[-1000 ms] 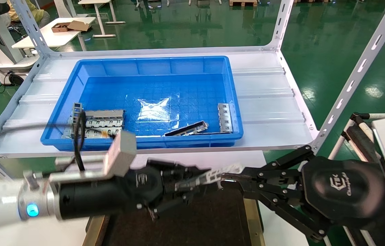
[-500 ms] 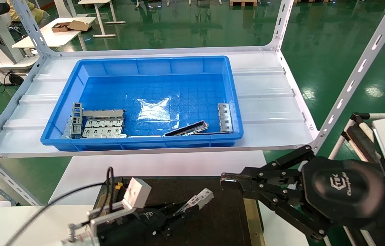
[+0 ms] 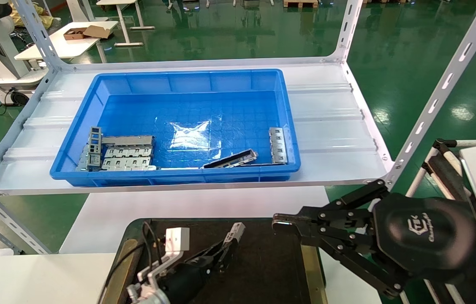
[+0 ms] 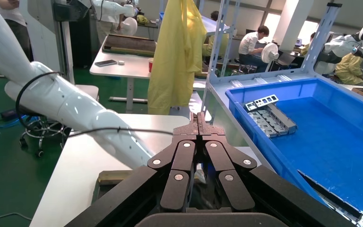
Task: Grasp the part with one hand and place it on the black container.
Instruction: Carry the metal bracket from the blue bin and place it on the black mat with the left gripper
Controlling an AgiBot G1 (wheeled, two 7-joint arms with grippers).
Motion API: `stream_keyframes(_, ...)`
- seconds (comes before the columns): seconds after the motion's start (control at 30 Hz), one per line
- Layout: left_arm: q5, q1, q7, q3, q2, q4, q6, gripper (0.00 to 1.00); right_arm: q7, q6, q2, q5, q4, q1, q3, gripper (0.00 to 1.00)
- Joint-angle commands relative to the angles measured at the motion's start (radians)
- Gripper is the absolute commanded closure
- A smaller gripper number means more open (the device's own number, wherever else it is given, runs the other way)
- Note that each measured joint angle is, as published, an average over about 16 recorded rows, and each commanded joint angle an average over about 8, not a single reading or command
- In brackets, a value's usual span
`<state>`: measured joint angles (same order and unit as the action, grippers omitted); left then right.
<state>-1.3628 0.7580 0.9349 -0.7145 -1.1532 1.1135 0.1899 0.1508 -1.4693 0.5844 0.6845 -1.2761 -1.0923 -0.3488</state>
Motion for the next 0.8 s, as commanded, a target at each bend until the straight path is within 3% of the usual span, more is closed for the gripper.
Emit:
stream_keyframes(0.03, -0.006, 0.004, 0.033, -0.01, -0.031, -0.035, -0.038, 1.0, 0.0, 0.0, 0.0, 0.0, 0.0, 0.0, 0.0, 1.0)
stream_keyframes(0.4, -0.008, 0.039, 0.092, -0.037, -0.137, -0.201, -0.18, 1.0, 0.0, 0.0, 0.0, 0.0, 0.0, 0.0, 0.0, 1.0)
stream_keyframes(0.8, 0.031, 0.031, 0.101, -0.068, -0.17, -0.244, -0.265, 1.0, 0.0, 0.0, 0.0, 0.0, 0.0, 0.0, 0.0, 1.0)
